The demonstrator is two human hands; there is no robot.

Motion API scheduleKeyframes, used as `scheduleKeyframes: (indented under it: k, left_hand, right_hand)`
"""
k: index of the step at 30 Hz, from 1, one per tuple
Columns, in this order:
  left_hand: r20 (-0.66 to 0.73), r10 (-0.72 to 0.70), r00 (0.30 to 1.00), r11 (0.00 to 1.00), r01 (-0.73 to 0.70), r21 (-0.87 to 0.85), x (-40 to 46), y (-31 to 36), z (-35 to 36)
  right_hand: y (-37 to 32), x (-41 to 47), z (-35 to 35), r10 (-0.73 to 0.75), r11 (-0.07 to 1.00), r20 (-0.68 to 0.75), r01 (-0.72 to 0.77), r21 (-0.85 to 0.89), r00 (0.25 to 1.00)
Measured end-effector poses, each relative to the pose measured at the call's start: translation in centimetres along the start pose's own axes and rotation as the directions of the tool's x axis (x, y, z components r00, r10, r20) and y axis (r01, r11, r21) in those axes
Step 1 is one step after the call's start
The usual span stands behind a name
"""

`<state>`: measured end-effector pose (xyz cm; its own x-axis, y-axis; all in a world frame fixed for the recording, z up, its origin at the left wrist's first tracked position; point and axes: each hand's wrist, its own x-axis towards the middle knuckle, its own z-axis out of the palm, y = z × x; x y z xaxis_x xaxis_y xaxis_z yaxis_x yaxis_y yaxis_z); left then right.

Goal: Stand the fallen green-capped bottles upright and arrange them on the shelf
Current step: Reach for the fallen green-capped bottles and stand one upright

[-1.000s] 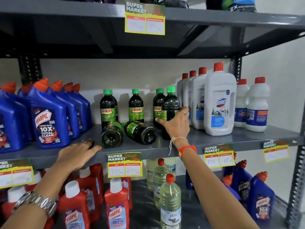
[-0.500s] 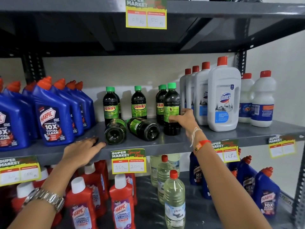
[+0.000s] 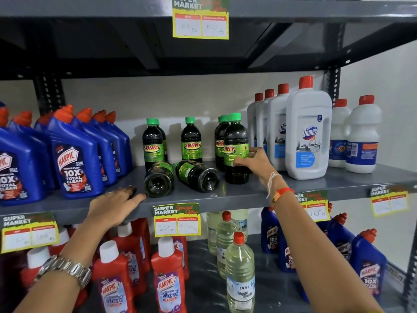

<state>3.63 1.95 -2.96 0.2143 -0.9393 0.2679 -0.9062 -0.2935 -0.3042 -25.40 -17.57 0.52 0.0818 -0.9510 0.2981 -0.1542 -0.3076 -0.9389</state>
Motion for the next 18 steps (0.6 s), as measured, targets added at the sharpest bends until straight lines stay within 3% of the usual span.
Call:
scheduleKeyframes:
  k: [4, 9, 13, 18]
  left_hand:
    - [0.003, -0.024, 1.000, 0.999, 0.024, -0.033, 0.0, 0.1, -0.1]
    - [0.007, -0.043, 0.999, 0.997, 0.043, -0.064, 0.0, 0.1, -0.2]
    - [-0.009, -0.102, 0.995, 0.973, 0.098, -0.208, 0.2, 0.1, -0.1]
    - [0.006, -0.086, 0.996, 0.984, 0.086, -0.157, 0.2, 0.1, 0.1]
  right_hand:
    - [0.5, 0.5, -0.5, 0.033, 0.989, 0.104, -0.048, 0.143, 0.994]
    - [0.5, -0.8, 1.0, -0.135, 0.962, -0.079, 0.112, -0.247, 0.988]
    - [0.3, -1.6, 1.6, -0.228, 0.911, -0.159, 0.153, -0.382, 0.960]
    - [-0.1, -0.9, 0.9, -0.117, 0.966, -0.066, 0.098, -0.239, 0.991]
